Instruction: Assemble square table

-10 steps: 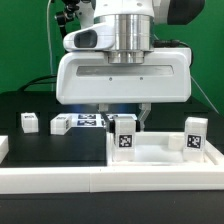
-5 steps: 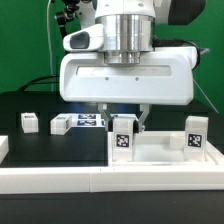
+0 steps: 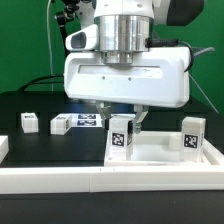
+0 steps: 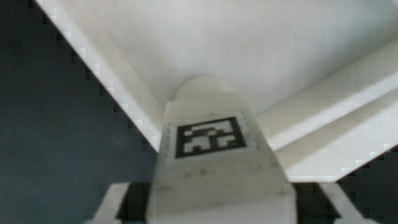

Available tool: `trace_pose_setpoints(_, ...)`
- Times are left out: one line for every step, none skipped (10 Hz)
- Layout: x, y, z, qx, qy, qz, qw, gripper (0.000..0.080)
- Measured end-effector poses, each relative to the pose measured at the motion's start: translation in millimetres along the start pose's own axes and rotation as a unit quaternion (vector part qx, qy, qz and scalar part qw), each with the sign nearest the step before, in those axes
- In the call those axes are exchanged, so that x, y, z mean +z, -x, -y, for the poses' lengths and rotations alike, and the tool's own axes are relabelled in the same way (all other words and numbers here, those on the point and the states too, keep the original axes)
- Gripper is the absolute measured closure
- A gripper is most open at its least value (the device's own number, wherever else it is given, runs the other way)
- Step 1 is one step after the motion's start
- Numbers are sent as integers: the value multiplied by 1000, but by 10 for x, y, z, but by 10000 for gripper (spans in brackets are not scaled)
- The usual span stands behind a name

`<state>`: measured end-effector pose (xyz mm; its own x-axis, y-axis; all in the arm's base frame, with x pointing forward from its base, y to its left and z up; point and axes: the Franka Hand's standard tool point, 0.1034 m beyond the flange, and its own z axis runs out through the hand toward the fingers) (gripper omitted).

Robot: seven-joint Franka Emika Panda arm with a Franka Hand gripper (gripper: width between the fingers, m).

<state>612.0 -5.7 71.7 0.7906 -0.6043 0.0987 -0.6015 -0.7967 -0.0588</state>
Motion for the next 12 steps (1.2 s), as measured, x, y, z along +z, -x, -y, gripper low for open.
trace_pose_setpoints(-3, 5, -32, 11, 7, 7, 1000, 488)
trace_pose_setpoints(-2, 5, -63, 30, 11, 9, 999, 485)
trace_pose_setpoints(-4, 6, -86, 46, 15, 10, 999, 485)
trace_pose_setpoints(-4, 6, -94, 51, 16, 9, 999, 485)
trace_pose_setpoints(-4, 5, -97, 47, 16, 9, 999, 480)
trace_pose_setpoints(4, 8, -99, 47, 17, 9, 999, 386)
trace_pose_setpoints(3, 8, -99, 46, 17, 11, 999, 386)
trace_pose_setpoints(-19, 3, -74, 47, 19, 17, 999, 222)
trace_pose_setpoints(-29, 15, -55, 61, 17, 16, 998, 222)
trace_pose_setpoints(-45, 23, -66, 79, 14, 12, 997, 161)
trace_pose_setpoints(-69, 42, -80, 93, 14, 13, 995, 153)
trace_pose_setpoints(-65, 99, -99, 124, 12, 14, 992, 153)
